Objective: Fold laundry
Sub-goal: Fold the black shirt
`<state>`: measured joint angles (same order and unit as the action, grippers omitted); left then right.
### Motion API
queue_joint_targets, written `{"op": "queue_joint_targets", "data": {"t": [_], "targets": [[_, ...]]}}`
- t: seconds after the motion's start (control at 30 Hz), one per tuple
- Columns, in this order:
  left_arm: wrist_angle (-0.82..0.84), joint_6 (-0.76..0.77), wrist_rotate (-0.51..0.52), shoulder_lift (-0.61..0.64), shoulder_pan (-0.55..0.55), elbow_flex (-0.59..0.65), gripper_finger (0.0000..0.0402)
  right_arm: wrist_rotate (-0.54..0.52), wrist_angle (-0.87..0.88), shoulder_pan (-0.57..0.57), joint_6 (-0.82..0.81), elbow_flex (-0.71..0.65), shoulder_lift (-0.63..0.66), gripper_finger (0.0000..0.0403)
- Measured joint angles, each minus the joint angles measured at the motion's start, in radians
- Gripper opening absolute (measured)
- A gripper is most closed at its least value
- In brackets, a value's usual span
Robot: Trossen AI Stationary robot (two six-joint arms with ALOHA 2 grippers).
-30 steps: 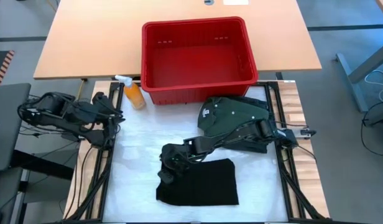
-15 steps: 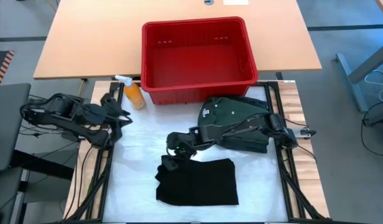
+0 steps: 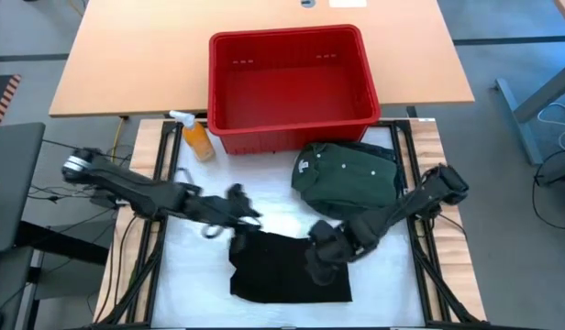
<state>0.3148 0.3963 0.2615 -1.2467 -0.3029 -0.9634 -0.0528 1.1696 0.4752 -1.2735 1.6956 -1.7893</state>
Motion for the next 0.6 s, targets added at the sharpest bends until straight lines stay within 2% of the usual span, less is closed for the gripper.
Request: {"op": "queue_joint_targets", "data": {"t": [0.07, 0.13, 0.2, 0.27, 0.37, 0.5, 0.6], "targets": [[-0.148, -0.031, -0.018, -0.105, 0.022, -0.012, 0.0155, 0.0, -0.098, 0.025, -0.052, -0.117, 0.022, 0.0113], [-0.255, -0.035, -0.105, -0.213, 0.043, -0.06, 0.0155, 0.0, -0.226, 0.047, -0.095, -0.225, 0.049, 0.0096], [-0.274, -0.025, -0.201, -0.332, 0.051, -0.126, 0.0155, -0.011, -0.37, 0.069, -0.122, -0.316, 0.072, 0.0072], [-0.214, -0.026, -0.266, -0.445, 0.051, -0.197, 0.0155, -0.039, -0.487, 0.094, -0.141, -0.393, 0.079, 0.0046], [-0.028, -0.058, -0.34, -0.575, 0.044, -0.313, 0.0155, -0.068, -0.551, 0.123, -0.164, -0.481, 0.077, 0.0014], [0.254, -0.111, -0.353, -0.667, 0.037, -0.453, 0.0155, -0.104, -0.59, 0.135, -0.193, -0.573, 0.078, 0.0026], [0.398, -0.127, -0.361, -0.685, 0.025, -0.505, 0.0155, -0.107, -0.648, 0.125, -0.188, -0.628, 0.077, 0.003]]}}
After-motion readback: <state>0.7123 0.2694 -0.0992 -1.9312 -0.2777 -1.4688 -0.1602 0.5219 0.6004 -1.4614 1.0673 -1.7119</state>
